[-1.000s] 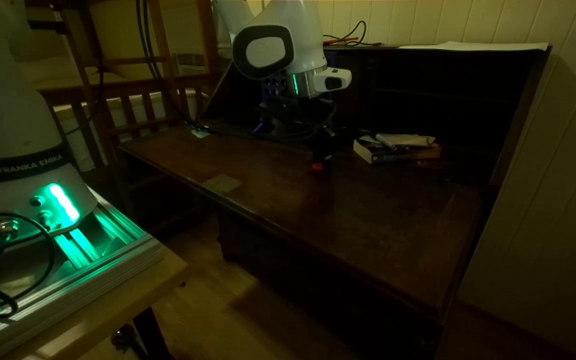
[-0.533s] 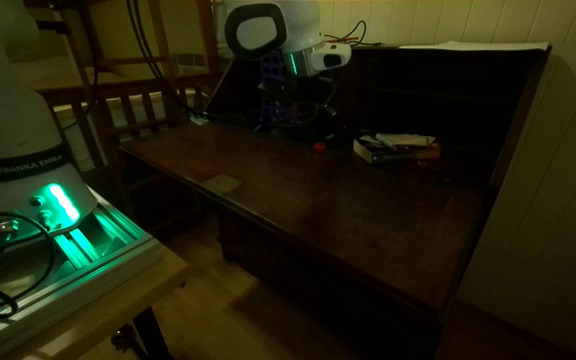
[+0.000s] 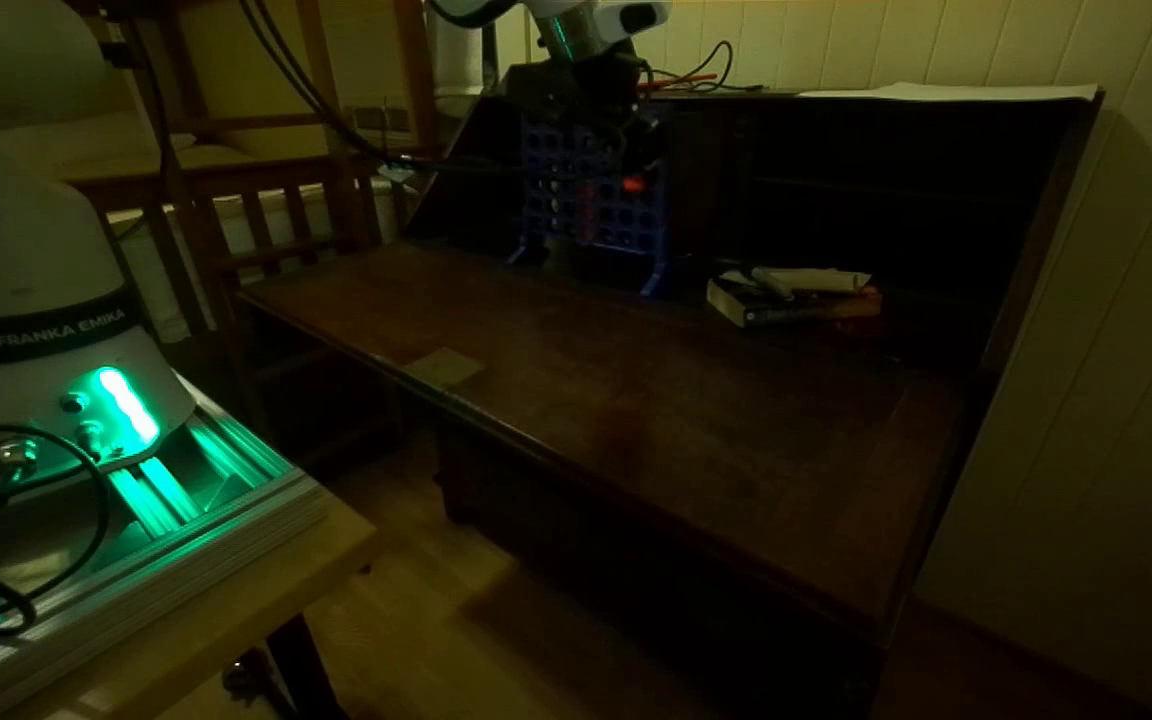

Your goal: Put the orange chip in the blue gameboard.

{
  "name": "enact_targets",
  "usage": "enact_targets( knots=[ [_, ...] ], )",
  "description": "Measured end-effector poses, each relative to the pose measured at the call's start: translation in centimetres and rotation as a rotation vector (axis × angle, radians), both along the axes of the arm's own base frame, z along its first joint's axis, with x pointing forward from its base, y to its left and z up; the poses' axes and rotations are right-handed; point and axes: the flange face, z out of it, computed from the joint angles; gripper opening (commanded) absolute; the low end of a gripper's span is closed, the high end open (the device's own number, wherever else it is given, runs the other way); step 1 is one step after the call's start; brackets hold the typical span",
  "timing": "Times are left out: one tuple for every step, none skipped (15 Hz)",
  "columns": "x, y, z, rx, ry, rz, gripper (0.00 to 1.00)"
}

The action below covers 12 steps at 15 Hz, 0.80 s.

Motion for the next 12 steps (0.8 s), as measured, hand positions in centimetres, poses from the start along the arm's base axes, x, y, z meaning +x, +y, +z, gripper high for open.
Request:
enact_targets(
  knots=[
    [0.1,0.6,0.6,0.001,-0.029,0.017,0.09],
    [0.1,1.2,1.1,0.002,-0.053,0.036,0.09],
    [0.0,1.6,1.6,0.001,-0.076,0.054,0.09],
    [-0.1,1.9,2.0,0.001,-0.097,0.071,0.09],
    [-0.2,2.2,2.4,-0.001,-0.118,0.087,0.09],
    [-0.3,2.4,2.7,-0.005,-0.137,0.100,0.09],
    [-0.4,2.5,3.0,-0.010,-0.154,0.112,0.09],
    [-0.5,2.7,3.2,-0.015,-0.171,0.122,0.09],
    [-0.5,3.0,3.4,-0.020,-0.188,0.129,0.09],
    [-0.7,3.3,3.5,-0.028,-0.204,0.135,0.09],
    [-0.8,3.7,3.6,-0.034,-0.218,0.141,0.09],
    [-0.9,4.1,3.7,-0.039,-0.233,0.146,0.09]
  ],
)
